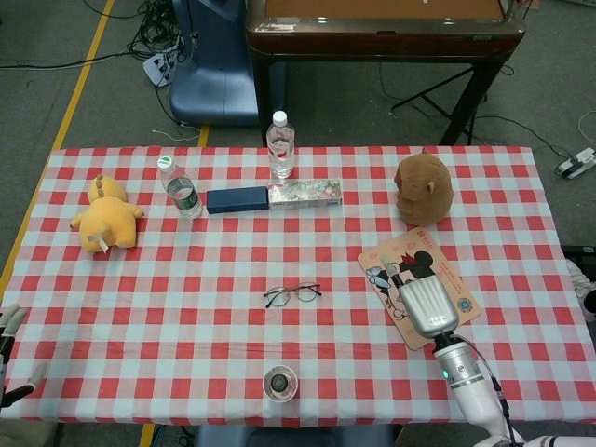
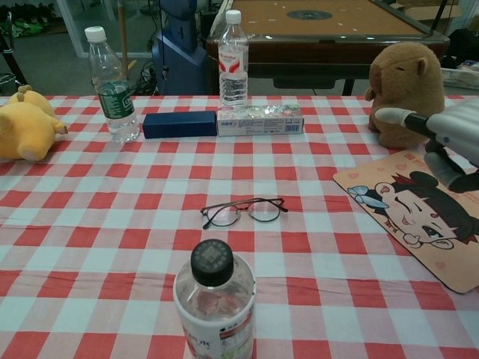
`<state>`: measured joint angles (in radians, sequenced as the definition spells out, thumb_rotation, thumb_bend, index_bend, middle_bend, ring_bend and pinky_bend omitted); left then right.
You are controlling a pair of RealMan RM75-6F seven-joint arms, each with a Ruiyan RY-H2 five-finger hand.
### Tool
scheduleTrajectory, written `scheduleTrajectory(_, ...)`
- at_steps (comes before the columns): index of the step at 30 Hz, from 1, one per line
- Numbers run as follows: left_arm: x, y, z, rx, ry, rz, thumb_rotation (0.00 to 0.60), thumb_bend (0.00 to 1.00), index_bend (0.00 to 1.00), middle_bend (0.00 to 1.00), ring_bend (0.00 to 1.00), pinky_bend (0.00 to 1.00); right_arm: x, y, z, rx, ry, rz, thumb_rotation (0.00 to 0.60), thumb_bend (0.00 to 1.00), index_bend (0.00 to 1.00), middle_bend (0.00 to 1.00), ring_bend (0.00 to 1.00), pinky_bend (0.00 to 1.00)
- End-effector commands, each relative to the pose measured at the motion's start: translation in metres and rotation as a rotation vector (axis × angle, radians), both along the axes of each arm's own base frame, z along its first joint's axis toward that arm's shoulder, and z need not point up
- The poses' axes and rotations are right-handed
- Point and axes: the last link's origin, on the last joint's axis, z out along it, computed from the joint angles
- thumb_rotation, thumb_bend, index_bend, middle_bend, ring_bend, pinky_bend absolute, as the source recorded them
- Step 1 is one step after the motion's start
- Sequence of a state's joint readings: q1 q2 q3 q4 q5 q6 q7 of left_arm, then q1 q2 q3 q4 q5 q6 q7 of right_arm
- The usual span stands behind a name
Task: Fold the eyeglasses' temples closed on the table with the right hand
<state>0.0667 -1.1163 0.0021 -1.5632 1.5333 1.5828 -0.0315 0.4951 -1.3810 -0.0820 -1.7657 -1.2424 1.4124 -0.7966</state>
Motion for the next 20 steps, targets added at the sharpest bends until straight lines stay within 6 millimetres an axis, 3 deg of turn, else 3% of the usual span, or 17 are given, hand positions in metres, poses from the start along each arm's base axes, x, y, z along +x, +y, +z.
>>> scheduleTrajectory(1, 0.001, 0.002, 0.000, 0.000, 0.004, -0.007, 0.600, 0.32, 0.00, 0.00, 0.00, 0.00, -0.021, 0.013, 0.024, -0.052, -0.062, -0.041, 0.600, 0.59, 0.00, 0.52, 0.53, 0.68)
scheduleTrajectory(5, 0.004, 0.006, 0.000, -0.004, 0.016, -0.016, 0.600, 0.32, 0.00, 0.00, 0.00, 0.00, -0.041, 0.024, 0.044, -0.088, -0.098, -0.071, 0.600, 0.58, 0.00, 0.42, 0.39, 0.54)
scheduleTrajectory(9, 0.008, 0.008, -0.002, -0.007, 0.018, -0.029, 0.600, 0.32, 0.00, 0.00, 0.00, 0.00, -0.060, 0.036, 0.061, -0.125, -0.108, -0.099, 0.600, 0.58, 0.00, 0.29, 0.23, 0.34)
scheduleTrajectory(20, 0.012, 0.013, -0.007, -0.016, 0.019, -0.036, 0.600, 0.32, 0.00, 0.00, 0.00, 0.00, -0.082, 0.056, 0.081, -0.166, -0.161, -0.121, 0.600, 0.58, 0.00, 0.26, 0.20, 0.32)
